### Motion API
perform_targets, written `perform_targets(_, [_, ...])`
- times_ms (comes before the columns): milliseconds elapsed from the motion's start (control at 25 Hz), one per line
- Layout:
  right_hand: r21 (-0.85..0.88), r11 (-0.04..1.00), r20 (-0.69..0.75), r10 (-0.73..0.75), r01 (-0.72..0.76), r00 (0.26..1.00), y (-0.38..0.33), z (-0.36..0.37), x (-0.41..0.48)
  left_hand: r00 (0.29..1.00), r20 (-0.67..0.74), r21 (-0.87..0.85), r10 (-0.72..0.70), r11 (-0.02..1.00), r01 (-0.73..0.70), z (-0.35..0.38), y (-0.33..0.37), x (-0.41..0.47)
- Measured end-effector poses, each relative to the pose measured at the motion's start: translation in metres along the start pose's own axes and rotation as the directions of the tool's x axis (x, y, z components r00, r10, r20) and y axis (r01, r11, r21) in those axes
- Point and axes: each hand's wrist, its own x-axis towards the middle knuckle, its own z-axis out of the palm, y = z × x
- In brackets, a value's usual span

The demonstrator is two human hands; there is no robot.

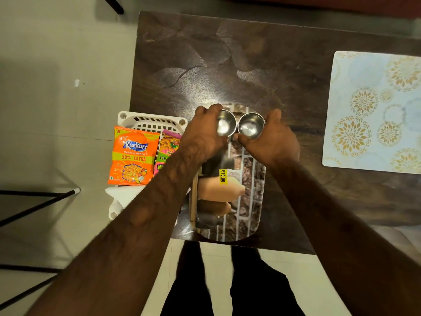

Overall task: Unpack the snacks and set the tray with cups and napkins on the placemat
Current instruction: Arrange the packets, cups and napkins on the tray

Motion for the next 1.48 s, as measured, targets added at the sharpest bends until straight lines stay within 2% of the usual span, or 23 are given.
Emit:
perform_targets(400, [-0.009, 1.000, 0.138, 0.000, 0.002, 0.990, 0.009, -0.013, 0.002, 0.999, 0.036, 0.005, 0.027, 1.000, -0.027, -0.007, -0.007, 0.002])
perform_targets(480, [0.105, 0.994, 0.172, -0.044, 0.026, 0.984, 0.019, -0.018, 0.001, 0.998, 0.043, -0.017, 0.043, 0.999, -0.043, -0.014, -0.011, 0.001])
perform_targets(600, [0.349, 0.935, 0.142, -0.124, 0.068, 0.982, 0.034, -0.020, -0.001, 0.996, 0.036, -0.041, 0.087, 0.995, -0.086, -0.022, -0.016, -0.002])
perform_targets(680, [0.431, 0.900, 0.140, -0.137, 0.064, 0.981, 0.036, -0.018, -0.002, 0.994, 0.046, -0.035, 0.102, 0.994, -0.100, -0.021, -0.014, -0.003])
perform_targets(960, [0.362, 0.920, 0.079, -0.193, 0.153, 0.978, 0.031, -0.004, 0.012, 0.995, -0.019, -0.029, 0.094, 0.995, -0.095, -0.013, -0.017, -0.002])
perform_targets(1480, [0.390, 0.912, 0.156, -0.202, 0.127, 0.967, 0.031, -0.008, 0.017, 0.995, -0.060, -0.024, 0.075, 0.997, -0.077, -0.011, -0.017, 0.001])
